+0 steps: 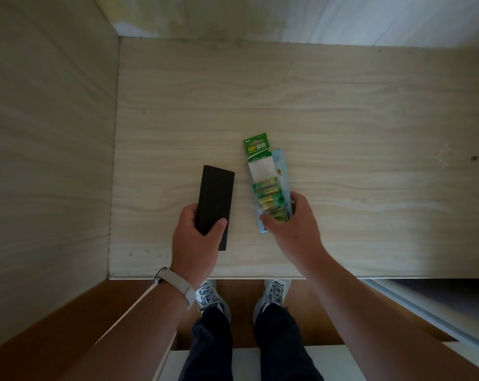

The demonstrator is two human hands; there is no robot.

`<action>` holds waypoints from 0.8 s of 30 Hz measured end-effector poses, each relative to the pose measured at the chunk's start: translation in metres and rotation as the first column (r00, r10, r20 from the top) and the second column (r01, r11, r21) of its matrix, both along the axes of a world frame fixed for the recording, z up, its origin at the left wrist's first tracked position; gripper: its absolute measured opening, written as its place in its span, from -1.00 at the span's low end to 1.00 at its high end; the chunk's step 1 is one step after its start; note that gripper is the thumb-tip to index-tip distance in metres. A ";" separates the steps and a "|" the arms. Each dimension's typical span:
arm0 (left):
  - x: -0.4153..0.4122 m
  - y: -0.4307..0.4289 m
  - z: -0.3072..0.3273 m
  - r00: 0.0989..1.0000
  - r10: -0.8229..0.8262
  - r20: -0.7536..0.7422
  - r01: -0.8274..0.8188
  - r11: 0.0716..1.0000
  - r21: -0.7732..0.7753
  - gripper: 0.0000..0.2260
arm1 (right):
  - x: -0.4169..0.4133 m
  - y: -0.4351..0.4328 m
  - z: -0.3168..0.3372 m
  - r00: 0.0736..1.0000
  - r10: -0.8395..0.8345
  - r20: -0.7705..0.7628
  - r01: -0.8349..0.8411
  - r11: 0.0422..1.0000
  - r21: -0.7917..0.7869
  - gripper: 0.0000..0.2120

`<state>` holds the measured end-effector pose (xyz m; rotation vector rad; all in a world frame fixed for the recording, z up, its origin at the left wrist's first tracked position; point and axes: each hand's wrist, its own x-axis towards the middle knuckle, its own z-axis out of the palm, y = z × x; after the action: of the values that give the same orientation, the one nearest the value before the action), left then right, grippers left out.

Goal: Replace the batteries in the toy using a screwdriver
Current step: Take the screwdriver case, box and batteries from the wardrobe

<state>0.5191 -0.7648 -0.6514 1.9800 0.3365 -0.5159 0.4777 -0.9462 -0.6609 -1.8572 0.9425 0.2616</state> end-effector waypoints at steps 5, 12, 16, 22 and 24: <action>0.000 0.000 0.000 1.000 0.003 0.006 -0.003 1.000 -0.007 -0.70 | -0.004 -0.005 0.003 0.999 -0.036 0.001 0.036 0.995 0.096 -0.51; -0.001 -0.002 0.006 1.000 0.009 0.014 -0.009 1.000 -0.014 -0.72 | -0.006 -0.005 0.011 0.996 -0.067 0.066 0.056 0.988 0.147 -0.59; 0.002 -0.005 0.018 0.999 -0.001 0.033 0.002 1.000 -0.030 -0.70 | -0.008 -0.007 0.023 0.992 -0.095 0.079 0.079 0.981 0.180 -0.61; 0.001 -0.008 0.050 0.997 -0.006 0.071 0.009 0.999 -0.052 -0.72 | -0.017 -0.014 0.062 0.978 -0.144 0.150 0.105 0.965 0.238 -0.64; 0.002 -0.010 0.061 0.995 -0.019 0.094 0.025 0.998 -0.062 -0.71 | -0.020 -0.017 0.074 0.974 -0.149 0.169 0.098 0.955 0.279 -0.64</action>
<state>0.5209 -0.7749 -0.5908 1.9409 0.2371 -0.4409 0.4574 -0.9635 -0.5871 -1.5377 0.8437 0.1265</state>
